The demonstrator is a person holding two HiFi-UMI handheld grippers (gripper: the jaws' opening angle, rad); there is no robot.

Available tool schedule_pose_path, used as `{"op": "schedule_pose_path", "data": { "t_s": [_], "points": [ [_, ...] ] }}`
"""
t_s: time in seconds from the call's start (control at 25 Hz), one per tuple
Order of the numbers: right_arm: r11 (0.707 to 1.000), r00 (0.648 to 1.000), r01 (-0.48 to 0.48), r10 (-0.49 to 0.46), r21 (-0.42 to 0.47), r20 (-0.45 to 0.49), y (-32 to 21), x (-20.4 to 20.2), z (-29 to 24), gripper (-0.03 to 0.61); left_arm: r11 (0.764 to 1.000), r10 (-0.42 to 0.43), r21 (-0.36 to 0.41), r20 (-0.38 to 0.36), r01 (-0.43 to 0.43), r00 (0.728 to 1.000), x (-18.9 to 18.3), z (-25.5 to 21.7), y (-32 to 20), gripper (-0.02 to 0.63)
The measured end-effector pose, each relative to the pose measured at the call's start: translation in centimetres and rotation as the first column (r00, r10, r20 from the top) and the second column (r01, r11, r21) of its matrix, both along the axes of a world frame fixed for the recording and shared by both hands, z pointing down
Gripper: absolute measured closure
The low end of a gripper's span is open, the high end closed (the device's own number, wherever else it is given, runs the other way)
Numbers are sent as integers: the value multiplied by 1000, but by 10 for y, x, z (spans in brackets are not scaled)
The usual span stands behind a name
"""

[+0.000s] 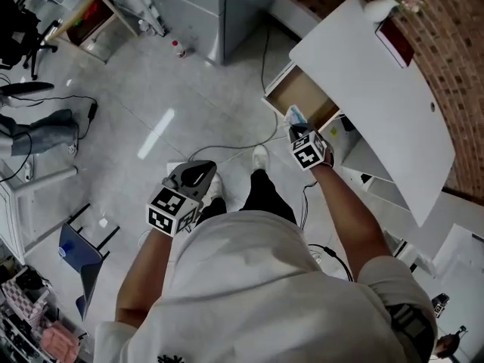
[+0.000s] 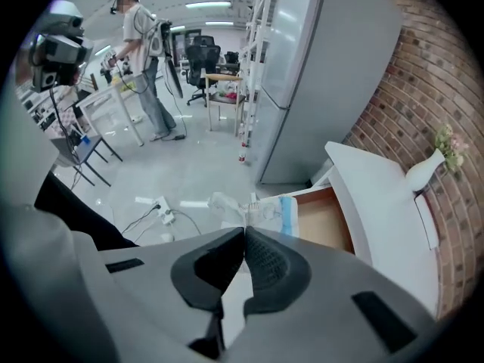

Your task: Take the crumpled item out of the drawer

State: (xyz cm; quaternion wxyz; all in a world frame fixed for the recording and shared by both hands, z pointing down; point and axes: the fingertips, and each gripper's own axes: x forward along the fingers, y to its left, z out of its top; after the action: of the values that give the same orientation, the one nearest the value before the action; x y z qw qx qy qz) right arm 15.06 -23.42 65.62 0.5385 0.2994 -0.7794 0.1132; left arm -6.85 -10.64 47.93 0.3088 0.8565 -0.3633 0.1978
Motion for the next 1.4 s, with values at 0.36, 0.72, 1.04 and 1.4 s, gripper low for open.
{"op": "schedule_pose_path", "data": {
  "t_s": [0.36, 0.72, 1.04, 1.4],
  "points": [
    [999, 994, -33, 31, 28, 101, 88, -45, -80, 549, 997, 45, 66, 6, -45, 999, -33, -30, 40, 589],
    [998, 987, -27, 18, 56, 162, 169, -84, -135, 549, 990, 101, 99, 0, -101, 995, -47, -42, 82, 589],
    [997, 973, -31, 13, 73, 232, 226, -114, -175, 549, 988, 127, 90, 6, -127, 992, -58, -42, 114, 589],
    [993, 959, -68, 39, 93, 282, 252, -122, -196, 549, 981, 172, 89, 5, -172, 985, -57, -42, 128, 589]
  ]
}}
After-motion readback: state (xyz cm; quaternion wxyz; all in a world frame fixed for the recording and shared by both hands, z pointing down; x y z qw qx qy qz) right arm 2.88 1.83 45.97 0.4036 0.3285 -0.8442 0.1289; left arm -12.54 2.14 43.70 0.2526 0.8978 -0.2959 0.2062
